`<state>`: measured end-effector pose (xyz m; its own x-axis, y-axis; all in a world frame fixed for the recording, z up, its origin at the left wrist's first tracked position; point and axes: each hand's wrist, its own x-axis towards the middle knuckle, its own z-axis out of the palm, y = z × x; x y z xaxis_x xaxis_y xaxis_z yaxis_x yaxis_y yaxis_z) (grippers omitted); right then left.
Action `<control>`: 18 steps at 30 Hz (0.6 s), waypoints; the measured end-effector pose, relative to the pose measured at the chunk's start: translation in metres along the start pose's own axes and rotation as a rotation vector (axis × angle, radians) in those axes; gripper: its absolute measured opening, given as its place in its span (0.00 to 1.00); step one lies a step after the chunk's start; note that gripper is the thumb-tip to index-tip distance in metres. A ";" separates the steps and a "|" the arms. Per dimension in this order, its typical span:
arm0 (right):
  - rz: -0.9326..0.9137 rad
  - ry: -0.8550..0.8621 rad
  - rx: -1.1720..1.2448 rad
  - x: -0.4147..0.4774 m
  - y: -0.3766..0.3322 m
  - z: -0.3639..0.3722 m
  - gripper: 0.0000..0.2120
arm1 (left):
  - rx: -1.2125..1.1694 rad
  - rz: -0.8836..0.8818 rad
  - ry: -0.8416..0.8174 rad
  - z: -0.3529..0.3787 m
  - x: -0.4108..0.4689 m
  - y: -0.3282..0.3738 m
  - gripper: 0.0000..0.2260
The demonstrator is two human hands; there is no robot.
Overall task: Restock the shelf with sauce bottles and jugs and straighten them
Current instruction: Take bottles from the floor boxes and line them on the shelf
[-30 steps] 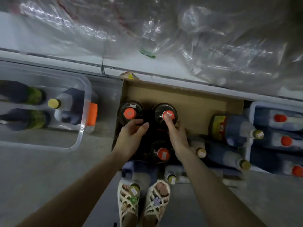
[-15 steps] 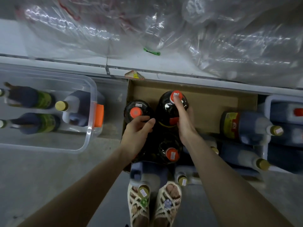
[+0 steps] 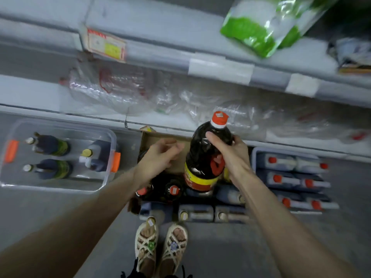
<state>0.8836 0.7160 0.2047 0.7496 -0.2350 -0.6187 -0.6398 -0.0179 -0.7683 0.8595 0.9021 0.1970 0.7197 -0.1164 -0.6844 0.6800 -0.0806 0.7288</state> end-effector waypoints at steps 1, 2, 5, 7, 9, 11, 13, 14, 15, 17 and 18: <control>-0.012 -0.010 0.010 -0.020 -0.025 -0.008 0.23 | 0.024 0.012 -0.045 0.001 -0.013 0.020 0.26; -0.031 -0.027 0.013 -0.040 -0.050 -0.017 0.23 | 0.047 0.030 -0.091 0.003 -0.026 0.041 0.31; -0.111 -0.058 0.020 -0.103 -0.126 -0.042 0.17 | 0.077 0.131 -0.212 0.012 -0.076 0.105 0.41; -0.172 -0.074 0.039 -0.148 -0.180 -0.059 0.22 | 0.104 0.236 -0.284 0.019 -0.115 0.152 0.44; -0.243 -0.112 0.073 -0.189 -0.236 -0.073 0.31 | 0.088 0.346 -0.353 0.027 -0.154 0.205 0.45; -0.327 -0.142 0.083 -0.231 -0.291 -0.087 0.31 | 0.084 0.450 -0.413 0.033 -0.192 0.258 0.41; -0.423 -0.173 0.086 -0.269 -0.342 -0.098 0.27 | 0.097 0.554 -0.455 0.037 -0.227 0.309 0.35; -0.472 -0.193 0.084 -0.285 -0.365 -0.102 0.26 | 0.094 0.598 -0.455 0.038 -0.242 0.331 0.34; -0.520 -0.211 0.075 -0.299 -0.387 -0.107 0.25 | 0.082 0.628 -0.436 0.038 -0.256 0.352 0.32; -0.604 -0.236 0.063 -0.322 -0.428 -0.114 0.23 | 0.053 0.687 -0.381 0.038 -0.280 0.391 0.31; -0.641 -0.234 0.055 -0.331 -0.446 -0.116 0.21 | 0.036 0.716 -0.346 0.040 -0.290 0.407 0.32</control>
<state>0.9009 0.6891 0.7715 0.9983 0.0218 -0.0536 -0.0528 -0.0322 -0.9981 0.9223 0.8638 0.6930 0.8916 -0.4527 -0.0080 0.0593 0.0991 0.9933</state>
